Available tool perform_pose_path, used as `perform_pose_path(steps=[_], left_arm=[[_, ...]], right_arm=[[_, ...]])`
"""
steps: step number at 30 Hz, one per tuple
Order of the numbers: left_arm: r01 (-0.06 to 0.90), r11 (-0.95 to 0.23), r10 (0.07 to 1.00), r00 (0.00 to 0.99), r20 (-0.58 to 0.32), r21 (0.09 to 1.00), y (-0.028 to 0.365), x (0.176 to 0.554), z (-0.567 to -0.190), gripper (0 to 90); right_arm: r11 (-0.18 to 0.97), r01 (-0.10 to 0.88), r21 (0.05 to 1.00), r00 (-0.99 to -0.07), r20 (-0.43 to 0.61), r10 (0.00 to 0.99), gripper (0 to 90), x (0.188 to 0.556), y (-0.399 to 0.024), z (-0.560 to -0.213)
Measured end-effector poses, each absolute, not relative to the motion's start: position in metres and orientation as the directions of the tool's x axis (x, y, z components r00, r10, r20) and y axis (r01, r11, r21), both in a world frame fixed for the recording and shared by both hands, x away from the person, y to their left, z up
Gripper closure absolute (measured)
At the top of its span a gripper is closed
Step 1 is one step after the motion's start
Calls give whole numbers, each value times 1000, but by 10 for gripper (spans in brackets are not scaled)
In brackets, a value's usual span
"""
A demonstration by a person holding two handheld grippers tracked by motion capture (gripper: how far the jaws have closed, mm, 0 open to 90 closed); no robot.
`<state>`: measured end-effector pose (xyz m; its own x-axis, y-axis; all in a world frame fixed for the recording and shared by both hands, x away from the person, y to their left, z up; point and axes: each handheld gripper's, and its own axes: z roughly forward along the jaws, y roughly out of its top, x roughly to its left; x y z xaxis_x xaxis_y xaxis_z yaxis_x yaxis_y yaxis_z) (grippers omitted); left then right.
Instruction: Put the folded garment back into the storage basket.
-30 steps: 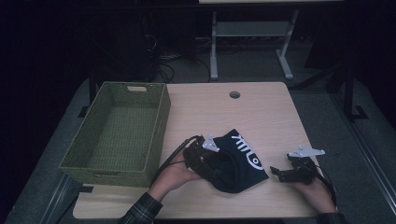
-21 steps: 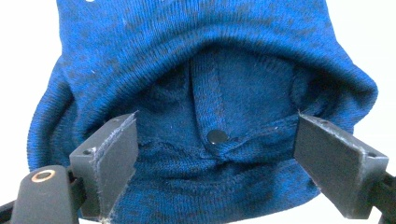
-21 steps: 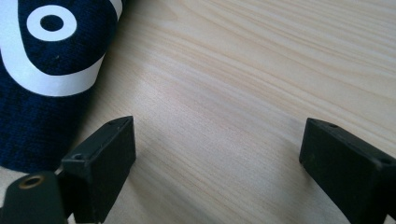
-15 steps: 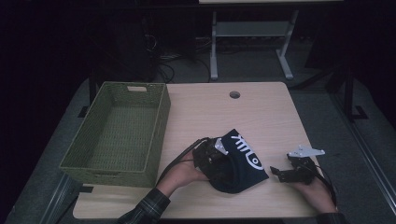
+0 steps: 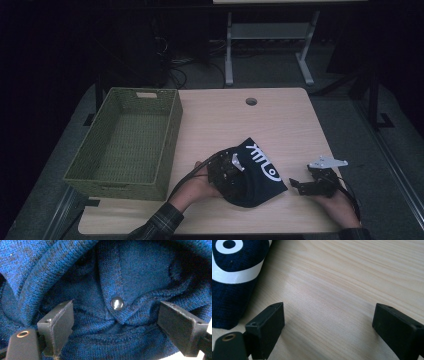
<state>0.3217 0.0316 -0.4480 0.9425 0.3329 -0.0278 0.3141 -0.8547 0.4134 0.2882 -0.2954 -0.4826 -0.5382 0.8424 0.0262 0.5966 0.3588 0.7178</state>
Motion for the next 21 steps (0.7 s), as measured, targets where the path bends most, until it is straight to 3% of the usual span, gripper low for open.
perform_pose_path(steps=[7,21], left_arm=[[297,-861,327,945,1,413,33,320,-447,248],[275,-858,313,950,16,434,42,326,-443,649]], right_arm=[[359,596,718,-538,26,842,103,288,-295,-483],[356,597,719,-536,28,844,105,288,-295,-483]])
